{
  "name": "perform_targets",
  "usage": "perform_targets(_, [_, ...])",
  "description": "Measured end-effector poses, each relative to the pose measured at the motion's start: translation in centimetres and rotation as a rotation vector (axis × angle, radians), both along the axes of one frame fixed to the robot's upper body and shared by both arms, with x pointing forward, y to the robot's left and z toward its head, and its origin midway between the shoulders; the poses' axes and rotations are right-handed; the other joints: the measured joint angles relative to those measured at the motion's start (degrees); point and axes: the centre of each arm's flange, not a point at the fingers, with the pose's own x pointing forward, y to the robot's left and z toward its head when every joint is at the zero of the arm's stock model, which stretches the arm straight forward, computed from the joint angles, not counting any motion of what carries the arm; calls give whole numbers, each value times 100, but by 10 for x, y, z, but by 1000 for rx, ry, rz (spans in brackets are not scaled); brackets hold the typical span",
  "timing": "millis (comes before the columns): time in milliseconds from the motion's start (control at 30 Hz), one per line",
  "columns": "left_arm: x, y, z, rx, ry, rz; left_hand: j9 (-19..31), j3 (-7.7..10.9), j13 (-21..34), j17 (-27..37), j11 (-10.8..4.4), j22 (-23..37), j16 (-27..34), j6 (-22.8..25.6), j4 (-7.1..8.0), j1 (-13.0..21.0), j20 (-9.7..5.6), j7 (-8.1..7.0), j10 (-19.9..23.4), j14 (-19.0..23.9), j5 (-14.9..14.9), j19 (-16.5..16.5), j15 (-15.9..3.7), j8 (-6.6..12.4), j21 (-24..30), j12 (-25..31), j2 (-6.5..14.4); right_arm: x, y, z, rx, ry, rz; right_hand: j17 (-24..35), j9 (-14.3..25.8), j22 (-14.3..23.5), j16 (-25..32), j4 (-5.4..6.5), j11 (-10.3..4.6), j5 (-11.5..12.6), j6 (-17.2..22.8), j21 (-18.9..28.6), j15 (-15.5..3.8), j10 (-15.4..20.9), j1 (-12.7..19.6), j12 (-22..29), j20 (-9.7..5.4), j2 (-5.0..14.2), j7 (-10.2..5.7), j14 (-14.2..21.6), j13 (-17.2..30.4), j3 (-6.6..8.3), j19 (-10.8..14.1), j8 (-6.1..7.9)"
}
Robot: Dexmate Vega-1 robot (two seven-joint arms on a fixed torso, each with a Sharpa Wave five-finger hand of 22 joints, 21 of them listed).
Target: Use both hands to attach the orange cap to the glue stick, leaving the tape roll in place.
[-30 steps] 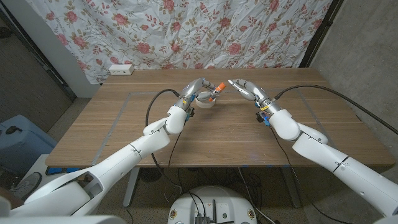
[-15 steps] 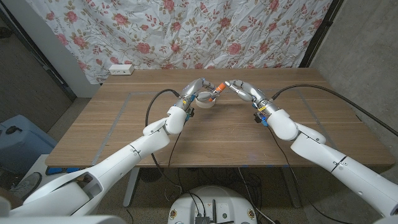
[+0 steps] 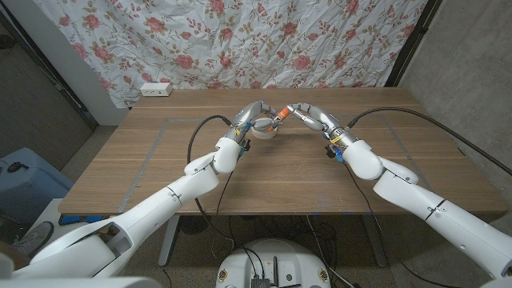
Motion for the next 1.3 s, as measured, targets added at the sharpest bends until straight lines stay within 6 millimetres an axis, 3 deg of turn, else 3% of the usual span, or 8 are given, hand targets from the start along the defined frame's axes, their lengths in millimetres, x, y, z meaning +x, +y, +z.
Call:
perform_targets(700, [4,-2,5,5,-13,5,0,2,-3,12,62,0,0,42,-1,0,-9,42,62,50,30,72,-7,0,37,51,0,1,6,0,-51,-1,2,-26,-14,0,0,0,-63,-34,152,0,0,63,-30,25,0,30,-54,0,-16,0,0,0])
perform_targets(733, [4,-3,5,6,-13,4,0,17,-2,12,76,0,0,113,-16,0,-9,114,76,64,29,72,-21,0,37,51,0,2,6,-1,-58,1,-1,-26,-14,0,0,0,-63,-34,152,0,0,63,-30,26,1,30,-54,0,-15,0,0,0])
perform_targets(1000, [4,-3,6,4,-19,5,0,26,-1,39,124,0,45,133,-25,0,-32,134,124,142,27,159,-24,0,37,51,0,2,8,1,-69,-2,-1,-26,-13,0,0,0,-63,-33,151,0,0,62,-76,26,1,75,-54,0,-11,0,0,-7])
perform_targets(1200, [6,-4,7,4,-23,7,0,49,1,39,177,0,45,248,-48,0,-60,249,177,220,26,205,-34,0,37,87,0,4,9,0,-94,4,-14,-26,-13,0,0,0,-63,-33,150,0,0,62,-78,26,1,73,-53,0,-12,0,0,-20])
perform_targets(1300, [7,-4,9,3,-28,9,0,67,1,39,227,0,45,277,-66,1,-78,279,227,278,23,270,-31,0,37,89,-1,5,9,-1,-103,5,-18,-25,-13,0,0,0,-63,-33,150,0,0,61,-159,24,1,-8,-54,0,-13,0,0,-4])
